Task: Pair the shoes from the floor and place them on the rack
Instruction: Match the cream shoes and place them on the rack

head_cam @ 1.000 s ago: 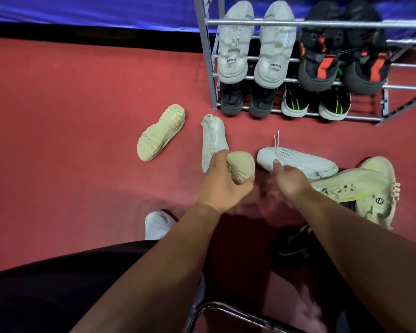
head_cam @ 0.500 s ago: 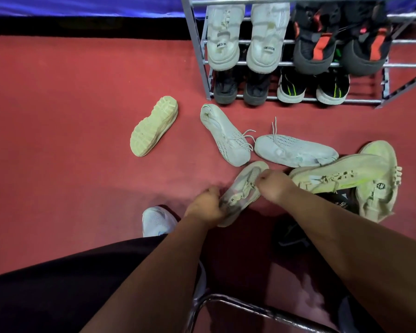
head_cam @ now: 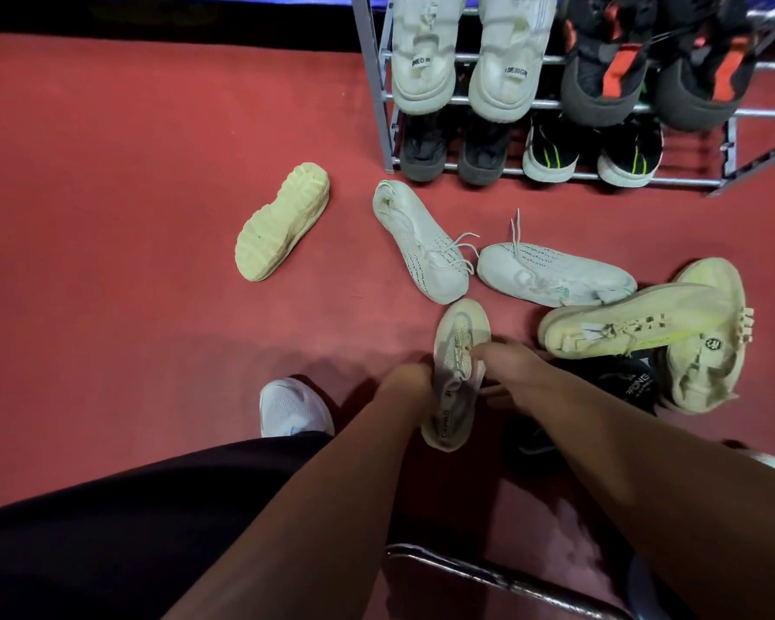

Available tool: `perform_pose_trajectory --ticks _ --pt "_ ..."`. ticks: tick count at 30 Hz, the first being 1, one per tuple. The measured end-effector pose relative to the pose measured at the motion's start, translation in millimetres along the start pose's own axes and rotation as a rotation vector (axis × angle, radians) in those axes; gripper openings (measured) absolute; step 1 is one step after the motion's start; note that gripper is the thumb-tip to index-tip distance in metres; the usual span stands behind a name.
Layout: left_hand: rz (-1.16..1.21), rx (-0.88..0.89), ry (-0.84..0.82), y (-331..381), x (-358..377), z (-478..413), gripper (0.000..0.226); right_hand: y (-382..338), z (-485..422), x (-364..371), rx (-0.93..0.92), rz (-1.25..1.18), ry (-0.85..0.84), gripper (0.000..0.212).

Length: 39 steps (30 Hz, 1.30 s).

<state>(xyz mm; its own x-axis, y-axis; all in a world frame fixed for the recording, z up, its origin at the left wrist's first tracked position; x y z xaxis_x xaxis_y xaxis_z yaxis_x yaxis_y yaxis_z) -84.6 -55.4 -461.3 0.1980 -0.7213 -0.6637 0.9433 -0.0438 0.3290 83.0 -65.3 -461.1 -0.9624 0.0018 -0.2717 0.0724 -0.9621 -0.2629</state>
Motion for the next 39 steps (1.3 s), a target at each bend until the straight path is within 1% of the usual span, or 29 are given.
perform_pose_trajectory --ticks 3,6,8,11,12,14,15,16,18,20,22,24,25,28,32,37,39 --pt "-0.030 0.058 0.061 5.1 4.2 7.1 0.028 9.1 -0.3 -6.7 0.072 -0.045 -0.026 0.030" --pt "0.095 0.096 0.116 6.3 -2.6 12.4 0.020 10.8 2.0 -17.3 0.074 -0.088 -0.009 0.034" --pt "0.262 0.071 0.148 4.1 -15.0 11.0 0.018 0.0 5.3 -26.3 -0.010 -0.100 0.000 0.038" --pt "0.530 -0.006 0.218 1.8 -41.1 0.5 0.006 -39.7 15.9 -33.2 -0.208 -0.183 0.005 0.033" --pt "0.606 -0.015 0.236 1.6 -51.1 -5.3 0.013 -55.3 18.9 -32.3 -0.266 -0.204 -0.002 0.032" --pt "0.681 -0.042 0.263 -0.5 -72.4 -17.4 0.037 -82.0 21.4 -27.1 -0.374 -0.179 -0.013 0.038" --pt "0.659 -0.059 0.270 -3.8 -83.1 -24.4 0.042 -92.4 20.6 -24.6 -0.425 -0.104 0.009 0.042" --pt "0.588 -0.078 0.275 -9.3 -94.2 -32.9 0.043 -100.5 18.9 -21.8 -0.475 0.019 0.046 0.044" --pt "0.374 -0.107 0.289 -23.0 -118.2 -49.4 0.036 -107.5 15.5 -11.9 -0.545 0.326 0.123 0.050" --pt "0.220 -0.147 0.331 -38.3 -145.1 -63.7 0.028 -106.9 8.9 1.2 -0.567 0.575 0.209 0.065" --pt "0.147 -0.190 0.381 -54.0 -171.9 -80.1 0.029 -103.0 4.0 13.4 -0.574 0.690 0.255 0.080" --pt "0.155 -0.234 0.440 -68.5 -196.0 -97.5 0.032 -98.8 -0.7 22.4 -0.608 0.788 0.273 0.102" --pt "0.156 -0.270 0.475 -76.2 -206.5 -106.2 0.037 -96.7 -3.2 24.6 -0.630 0.815 0.295 0.108" --pt "0.049 -0.355 0.553 -99.0 -228.0 -129.3 0.054 -94.9 -11.3 27.1 -0.679 0.780 0.356 0.116" --pt "0.020 -0.432 0.562 -124.3 -230.9 -155.8 0.070 -99.2 -18.6 29.1 -0.690 0.760 0.363 0.129" --pt "0.044 -0.488 0.505 -157.7 -222.0 -173.0 0.081 -94.9 -28.1 30.6 -0.693 0.653 0.334 0.125" --pt "-0.010 -0.494 0.510 -169.3 -219.7 -174.0 0.084 -89.2 -29.5 29.7 -0.725 0.570 0.336 0.122"
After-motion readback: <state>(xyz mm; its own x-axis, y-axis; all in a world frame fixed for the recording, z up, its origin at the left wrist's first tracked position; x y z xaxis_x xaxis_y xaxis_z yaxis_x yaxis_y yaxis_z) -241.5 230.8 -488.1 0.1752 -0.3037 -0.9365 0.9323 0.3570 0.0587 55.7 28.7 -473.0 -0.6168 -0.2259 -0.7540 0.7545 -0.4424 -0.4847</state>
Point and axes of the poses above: each hand's wrist, its own z-axis away from the middle knuckle, its own x-axis out of the palm, y = z × x, the point moved 3 cm from there along -z, towards the middle knuckle, and after that the axes turned 5 degrees about y, right-handed, at the moved point
